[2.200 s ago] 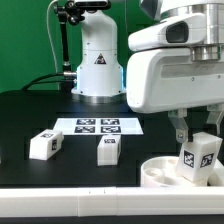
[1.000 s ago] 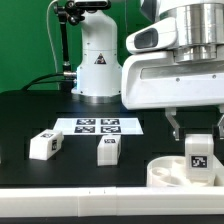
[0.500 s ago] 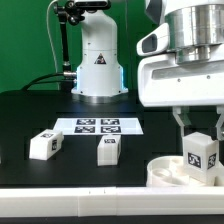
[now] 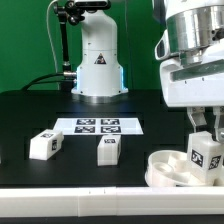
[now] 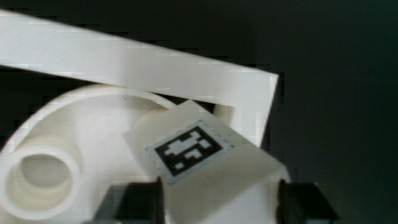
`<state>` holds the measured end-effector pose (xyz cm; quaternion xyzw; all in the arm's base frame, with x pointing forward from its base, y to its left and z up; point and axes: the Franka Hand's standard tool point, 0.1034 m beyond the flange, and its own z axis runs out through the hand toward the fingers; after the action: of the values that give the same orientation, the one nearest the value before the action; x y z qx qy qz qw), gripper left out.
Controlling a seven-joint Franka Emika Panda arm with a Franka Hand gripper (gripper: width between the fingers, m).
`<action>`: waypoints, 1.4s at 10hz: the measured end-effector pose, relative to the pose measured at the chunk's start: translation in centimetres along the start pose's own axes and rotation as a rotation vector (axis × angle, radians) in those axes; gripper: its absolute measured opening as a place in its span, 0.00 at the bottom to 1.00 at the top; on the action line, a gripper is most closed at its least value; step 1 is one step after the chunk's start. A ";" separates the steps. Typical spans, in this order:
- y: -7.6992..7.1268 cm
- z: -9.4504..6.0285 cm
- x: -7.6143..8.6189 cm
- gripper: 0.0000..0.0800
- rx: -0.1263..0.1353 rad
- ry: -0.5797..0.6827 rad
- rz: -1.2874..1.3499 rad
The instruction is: Assemble stool
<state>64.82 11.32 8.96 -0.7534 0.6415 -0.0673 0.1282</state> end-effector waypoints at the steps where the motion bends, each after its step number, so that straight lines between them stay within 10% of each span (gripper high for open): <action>1: 0.0 0.0 0.1 0.39 0.002 -0.004 0.054; 4: 0.0 0.0 0.2 0.38 0.003 -0.007 0.085; 6: 0.0 0.0 0.2 0.74 0.003 -0.007 0.079; 14: 0.1 0.2 2.9 0.81 0.001 0.005 0.006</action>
Offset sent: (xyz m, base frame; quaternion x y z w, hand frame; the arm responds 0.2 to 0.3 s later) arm 0.0000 0.0000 0.0000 0.0000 0.0000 0.0000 1.0000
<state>65.28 8.49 8.58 -0.7511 0.6441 -0.0691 0.1271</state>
